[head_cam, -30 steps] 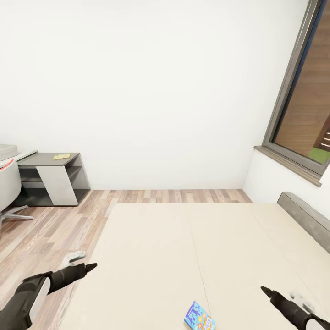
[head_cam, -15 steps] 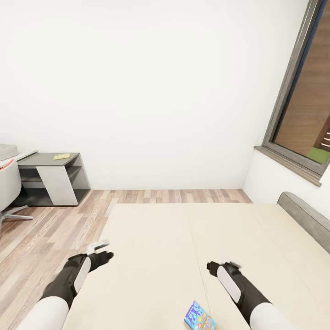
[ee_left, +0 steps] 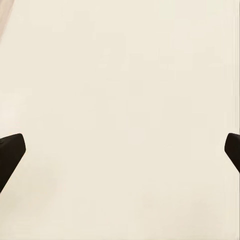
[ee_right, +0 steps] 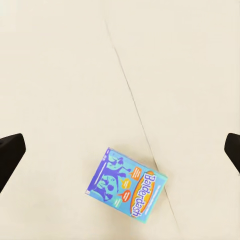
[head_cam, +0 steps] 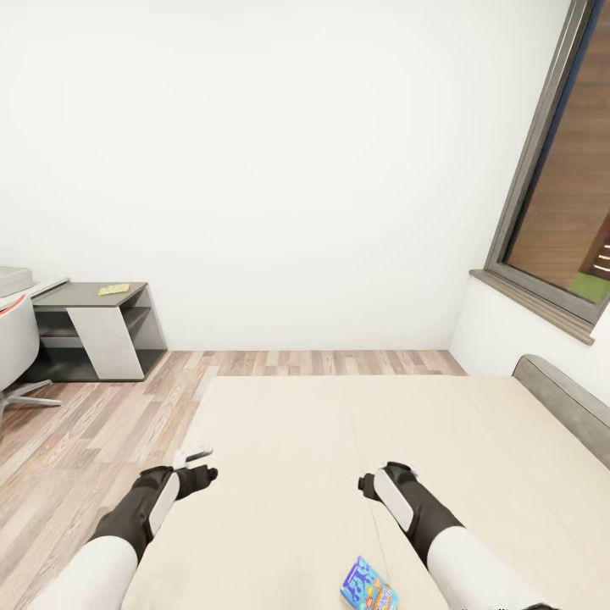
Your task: Put all the toys in the child's room - the three board games (two on the bed and one on the table), the two jigsaw puzzles on the table, and the tennis ball on the table - inside the toy box on the table in the child's room.
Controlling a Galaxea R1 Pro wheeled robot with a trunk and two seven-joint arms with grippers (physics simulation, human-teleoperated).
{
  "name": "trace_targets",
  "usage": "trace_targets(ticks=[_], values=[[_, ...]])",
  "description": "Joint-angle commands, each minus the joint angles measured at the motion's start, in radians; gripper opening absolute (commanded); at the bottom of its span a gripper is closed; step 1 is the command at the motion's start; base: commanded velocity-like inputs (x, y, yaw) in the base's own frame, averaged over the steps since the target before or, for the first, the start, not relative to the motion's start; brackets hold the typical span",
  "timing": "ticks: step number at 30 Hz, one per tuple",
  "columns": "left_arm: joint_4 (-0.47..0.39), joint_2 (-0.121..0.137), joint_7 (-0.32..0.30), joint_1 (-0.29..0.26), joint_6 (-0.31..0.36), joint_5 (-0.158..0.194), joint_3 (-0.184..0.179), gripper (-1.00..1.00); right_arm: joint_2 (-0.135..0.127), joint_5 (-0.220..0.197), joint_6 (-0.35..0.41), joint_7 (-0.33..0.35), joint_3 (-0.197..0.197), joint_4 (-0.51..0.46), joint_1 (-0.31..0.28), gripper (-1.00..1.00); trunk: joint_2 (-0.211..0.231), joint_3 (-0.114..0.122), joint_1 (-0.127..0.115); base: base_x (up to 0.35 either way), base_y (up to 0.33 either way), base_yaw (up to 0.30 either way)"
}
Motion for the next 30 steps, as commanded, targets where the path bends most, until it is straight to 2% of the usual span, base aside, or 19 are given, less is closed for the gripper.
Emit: trace_targets(ticks=[1,5,15,30], values=[[0.005,-0.002,0.001,-0.02,0.007,0.009,0.002,1.0,-0.002,-0.009,0.006,-0.009,0.006,0.001,-0.004,1.0,-0.002,-0.002,0.001,0.0,0.0,0.0],[0.013,-0.013,0.0,-0.049,0.009,0.008,0.0,1.0,-0.012,-0.006,0.024,-0.005,0.006,0.003,-0.009,1.0,-0.002,-0.002,0.001,0.0,0.0,0.0],[0.014,-0.021,-0.001,-0.061,0.03,0.008,-0.001,1.0,-0.016,0.002,0.081,-0.001,0.005,0.002,-0.016,1.0,-0.002,-0.002,0.001,0.0,0.0,0.0],[0.014,-0.012,-0.031,-0.061,0.034,0.011,-0.001,1.0,-0.003,-0.007,0.084,-0.003,0.004,-0.008,-0.015,1.0,-0.002,-0.005,0.001,0.0,0.0,0.0]])
